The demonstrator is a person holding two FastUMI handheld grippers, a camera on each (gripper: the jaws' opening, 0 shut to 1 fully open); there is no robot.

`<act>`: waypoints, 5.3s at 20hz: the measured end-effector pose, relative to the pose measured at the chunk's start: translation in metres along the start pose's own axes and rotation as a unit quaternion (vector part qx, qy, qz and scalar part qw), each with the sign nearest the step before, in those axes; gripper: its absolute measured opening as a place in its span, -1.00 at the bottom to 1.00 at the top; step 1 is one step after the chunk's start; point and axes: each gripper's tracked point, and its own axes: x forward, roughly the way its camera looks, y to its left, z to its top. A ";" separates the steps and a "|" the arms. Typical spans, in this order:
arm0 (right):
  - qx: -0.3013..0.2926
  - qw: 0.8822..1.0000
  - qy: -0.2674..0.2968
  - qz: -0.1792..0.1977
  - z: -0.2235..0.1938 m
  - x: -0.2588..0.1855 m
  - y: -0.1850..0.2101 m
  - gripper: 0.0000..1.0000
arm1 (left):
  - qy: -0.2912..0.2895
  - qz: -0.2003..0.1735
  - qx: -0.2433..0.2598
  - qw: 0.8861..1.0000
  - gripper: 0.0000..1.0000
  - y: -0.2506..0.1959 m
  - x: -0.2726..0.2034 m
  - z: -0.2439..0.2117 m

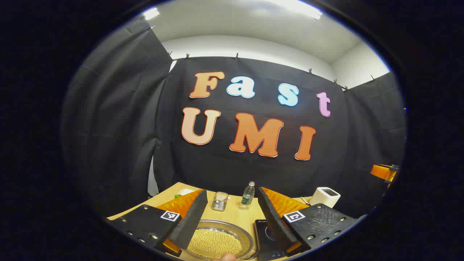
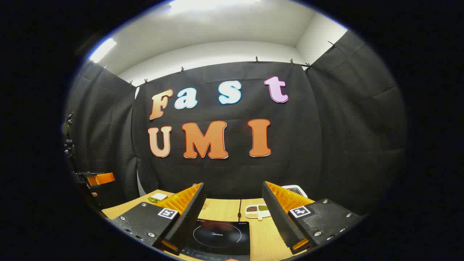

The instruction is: First push the handle of the pot to place it horizontally, then grasp the pot with both hands and set it on the induction cooktop.

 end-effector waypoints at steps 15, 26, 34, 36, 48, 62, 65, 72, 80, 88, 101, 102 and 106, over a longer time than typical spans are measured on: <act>0.007 1.000 -0.004 -0.013 -0.005 -0.006 -0.026 1.00 | -0.013 -0.012 0.026 1.000 0.76 -0.030 -0.001 0.007; 0.005 1.000 0.003 -0.012 -0.011 -0.007 -0.025 1.00 | -0.031 -0.008 0.030 0.999 0.73 -0.027 -0.007 0.015; 0.005 1.000 0.006 -0.011 -0.013 -0.005 -0.023 1.00 | -0.021 -0.029 0.042 0.998 0.51 -0.031 -0.004 0.004; 0.009 1.000 0.008 -0.011 -0.015 -0.006 -0.022 0.92 | -0.012 -0.033 0.037 0.999 0.16 -0.033 -0.004 -0.001; 0.012 1.000 0.012 -0.016 -0.020 -0.004 -0.026 0.92 | 0.016 -0.055 0.029 0.998 -0.80 -0.030 -0.005 -0.024; 0.032 0.999 0.026 -0.017 -0.029 -0.003 -0.029 0.92 | 0.160 -0.096 0.077 0.980 -0.92 -0.056 -0.033 -0.157; 0.030 0.999 0.023 -0.022 -0.029 -0.002 -0.031 0.91 | 0.202 -0.113 0.082 0.969 -0.91 -0.065 -0.043 -0.195; 0.025 0.999 0.036 -0.019 -0.040 0.001 -0.026 0.92 | 0.293 -0.128 0.090 0.943 -0.92 -0.059 -0.067 -0.268; 0.026 0.998 0.045 -0.015 -0.050 0.007 -0.020 0.91 | 0.346 -0.117 0.099 0.926 -0.92 -0.040 -0.088 -0.312; 0.028 0.997 0.063 -0.016 -0.063 0.013 -0.019 0.92 | 0.371 -0.113 0.117 0.914 -0.90 -0.035 -0.084 -0.339; 0.043 0.996 0.069 -0.036 -0.074 0.022 -0.043 0.92 | 0.384 -0.116 0.103 0.910 -0.92 -0.055 -0.058 -0.347; 0.045 0.996 0.069 -0.039 -0.074 0.022 -0.046 1.00 | 0.385 -0.116 0.104 0.910 -0.92 -0.058 -0.056 -0.348; 0.046 0.995 0.069 -0.049 -0.077 0.021 -0.058 0.91 | 0.384 -0.114 0.105 0.910 -0.92 -0.064 -0.046 -0.351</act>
